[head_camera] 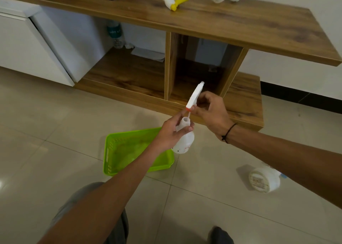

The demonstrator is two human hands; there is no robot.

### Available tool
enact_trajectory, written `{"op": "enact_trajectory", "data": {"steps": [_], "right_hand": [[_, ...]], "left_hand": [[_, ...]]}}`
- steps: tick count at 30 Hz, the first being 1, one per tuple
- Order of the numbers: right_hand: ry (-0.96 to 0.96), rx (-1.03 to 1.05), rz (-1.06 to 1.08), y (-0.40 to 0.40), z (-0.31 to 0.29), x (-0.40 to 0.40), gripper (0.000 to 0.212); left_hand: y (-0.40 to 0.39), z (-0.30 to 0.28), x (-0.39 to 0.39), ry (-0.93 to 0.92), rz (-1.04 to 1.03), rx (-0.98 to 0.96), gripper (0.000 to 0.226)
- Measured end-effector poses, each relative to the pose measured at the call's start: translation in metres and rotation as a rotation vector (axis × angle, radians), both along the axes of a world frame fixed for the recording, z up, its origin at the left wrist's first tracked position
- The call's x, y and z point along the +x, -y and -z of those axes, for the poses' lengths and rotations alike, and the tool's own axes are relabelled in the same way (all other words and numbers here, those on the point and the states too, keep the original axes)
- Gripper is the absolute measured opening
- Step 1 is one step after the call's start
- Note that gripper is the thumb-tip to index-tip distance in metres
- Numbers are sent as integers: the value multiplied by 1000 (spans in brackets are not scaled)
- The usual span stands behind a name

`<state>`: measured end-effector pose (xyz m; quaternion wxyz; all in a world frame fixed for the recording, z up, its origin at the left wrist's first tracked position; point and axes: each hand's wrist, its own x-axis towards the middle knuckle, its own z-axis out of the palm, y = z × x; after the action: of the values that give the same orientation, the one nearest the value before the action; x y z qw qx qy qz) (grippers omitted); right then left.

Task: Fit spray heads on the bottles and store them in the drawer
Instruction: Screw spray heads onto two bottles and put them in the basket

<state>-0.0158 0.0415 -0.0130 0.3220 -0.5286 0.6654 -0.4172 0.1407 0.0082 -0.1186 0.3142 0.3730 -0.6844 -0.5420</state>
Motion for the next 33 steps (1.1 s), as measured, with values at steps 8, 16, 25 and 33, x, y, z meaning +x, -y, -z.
{"op": "enact_trajectory", "data": {"steps": [8,16,25,33], "right_hand": [[-48,29,-116,-3,25,-6,27],[-137,34,-197,-9,40,-12,30],[-182,18,-204,-2,41,-9,37],[-238,-36,-85,-9,52,-1,47]], "left_hand": [[6,-5,-1,94,-9,-25,86],[6,-5,3,185,93,29,98],[8,-5,3,137,8,25,117],[-5,-3,-3,143,-79,-98,126]]}}
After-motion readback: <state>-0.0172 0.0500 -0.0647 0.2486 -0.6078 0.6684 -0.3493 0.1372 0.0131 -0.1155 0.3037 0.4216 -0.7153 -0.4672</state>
